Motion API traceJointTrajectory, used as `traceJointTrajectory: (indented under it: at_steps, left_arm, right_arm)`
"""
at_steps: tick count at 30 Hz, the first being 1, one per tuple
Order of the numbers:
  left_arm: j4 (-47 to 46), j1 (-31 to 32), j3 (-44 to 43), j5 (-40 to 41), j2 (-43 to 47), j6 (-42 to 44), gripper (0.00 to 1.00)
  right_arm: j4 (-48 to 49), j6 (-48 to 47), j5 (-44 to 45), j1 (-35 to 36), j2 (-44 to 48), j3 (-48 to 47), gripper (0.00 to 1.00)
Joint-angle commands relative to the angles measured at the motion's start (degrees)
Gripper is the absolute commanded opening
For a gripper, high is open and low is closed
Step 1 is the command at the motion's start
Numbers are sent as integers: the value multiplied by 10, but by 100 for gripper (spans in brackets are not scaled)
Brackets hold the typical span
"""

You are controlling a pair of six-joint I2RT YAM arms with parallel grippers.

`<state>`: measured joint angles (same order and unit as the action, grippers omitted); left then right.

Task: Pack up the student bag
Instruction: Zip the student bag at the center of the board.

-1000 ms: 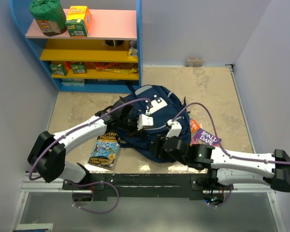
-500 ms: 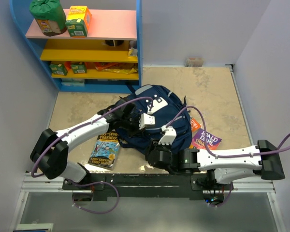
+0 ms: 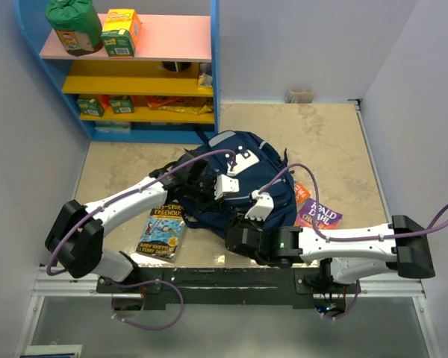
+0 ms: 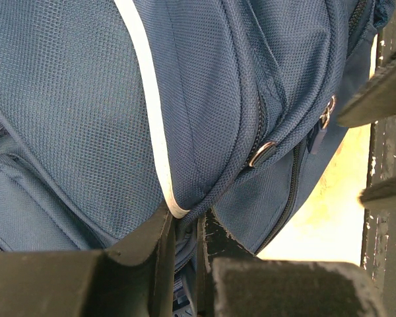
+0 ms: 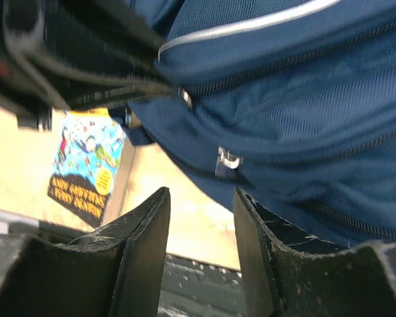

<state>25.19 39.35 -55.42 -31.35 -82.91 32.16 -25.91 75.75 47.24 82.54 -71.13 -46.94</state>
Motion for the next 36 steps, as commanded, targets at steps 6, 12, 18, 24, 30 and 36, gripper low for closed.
traceJointTrajectory:
  at_steps: [6,12,18,24,30,36]
  left_arm:
    - [-19,-10,-6,33,33,14,0]
    - [-20,-11,2,27,48,16,0]
    - [-18,-10,7,24,51,21,0]
    - [-14,-11,27,16,57,37,0]
    - [-66,-10,69,34,51,30,0]
    - [-66,-10,73,54,43,36,0]
  right_arm:
    - [28,-18,-1,-52,-37,-22,43]
    - [19,-21,-15,-67,-50,-26,41]
    - [-5,-3,8,-67,-52,-34,29]
    - [2,-21,37,-63,-37,-36,17]
    - [8,-25,33,-44,-26,-24,0]
    - [-26,0,-6,-32,56,20,0]
